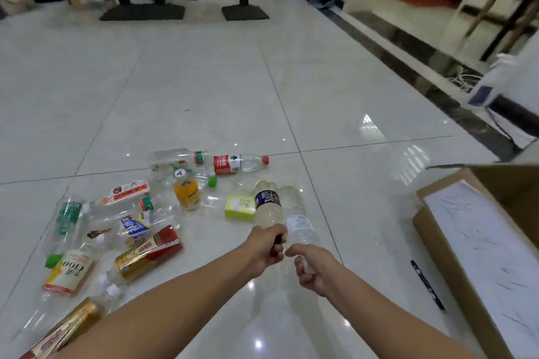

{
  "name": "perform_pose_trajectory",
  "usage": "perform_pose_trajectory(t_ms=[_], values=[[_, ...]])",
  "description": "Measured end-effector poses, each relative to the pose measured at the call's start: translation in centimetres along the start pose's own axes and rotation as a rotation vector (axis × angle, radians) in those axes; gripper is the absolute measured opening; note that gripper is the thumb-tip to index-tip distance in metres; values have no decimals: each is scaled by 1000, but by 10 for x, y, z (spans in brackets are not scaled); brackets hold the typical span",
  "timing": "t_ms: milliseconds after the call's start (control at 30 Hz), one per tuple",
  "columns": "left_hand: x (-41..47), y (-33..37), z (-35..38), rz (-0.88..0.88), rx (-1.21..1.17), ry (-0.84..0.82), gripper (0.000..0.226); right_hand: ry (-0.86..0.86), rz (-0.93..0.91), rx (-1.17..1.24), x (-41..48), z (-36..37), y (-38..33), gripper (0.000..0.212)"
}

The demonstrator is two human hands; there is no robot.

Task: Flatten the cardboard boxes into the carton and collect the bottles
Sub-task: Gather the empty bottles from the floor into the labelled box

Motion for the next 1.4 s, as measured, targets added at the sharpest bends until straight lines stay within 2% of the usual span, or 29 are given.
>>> perform_pose_trajectory(t_ms=[167, 400, 500, 567, 733, 800, 867, 967, 1033, 1100, 1167, 1200, 1267, 1333, 1400], values=[[-24, 30, 125, 55, 209, -169, 19, 133, -113, 297, -58, -83, -46, 23], [-58, 47, 310, 360, 635, -389, 19, 391, -273, 568, -108, -231, -84, 14], [-68, 45, 373, 467, 698, -411, 14, 524, -309, 558, -120, -286, -81, 23], [-74, 38, 404, 498, 724, -447, 14, 525, -326, 645, -120, -307, -78, 31], [-81, 0, 462, 558, 791, -609, 9, 639, -375, 971, -126, -371, -74, 20], [-68, -18, 476, 558, 852, -595, 17, 668, -360, 1056, -123, -397, -70, 15], [-48, -31, 487, 639, 1050, -462, 34, 660, -320, 1092, -115, -420, -65, 22], [-33, -40, 503, 738, 1383, -254, 46, 627, -292, 1042, -97, -442, -66, 20], [-25, -44, 512, 764, 1505, -218, 53, 634, -236, 971, -85, -445, -64, 29], [-14, -46, 514, 753, 1610, -216, 76, 654, -159, 819, -76, -447, -63, 46], [-8, -42, 505, 768, 1689, -185, 94, 682, -100, 577, -76, -450, -66, 43], [-8, -38, 499, 820, 1723, -161, 93, 703, -97, 448, -78, -452, -71, 43], [-15, -26, 486, 928, 1728, -145, 82, 740, -112, 245, -76, -455, -79, 61], [-18, -11, 466, 971, 1697, -143, 72, 804, -136, 111, -79, -449, -89, 69], [-13, 10, 433, 969, 1724, -104, 65, 1010, -133, -19, -102, -438, -100, 71]])
Point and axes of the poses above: each hand's wrist, its own x-axis towards the middle knuckle, its own z-axis out of the palm, y = z × x, the point moved 10 cm from there along x, towards the middle knuckle, and after that the axes turned 2 degrees about -z, right-handed, at the moved point
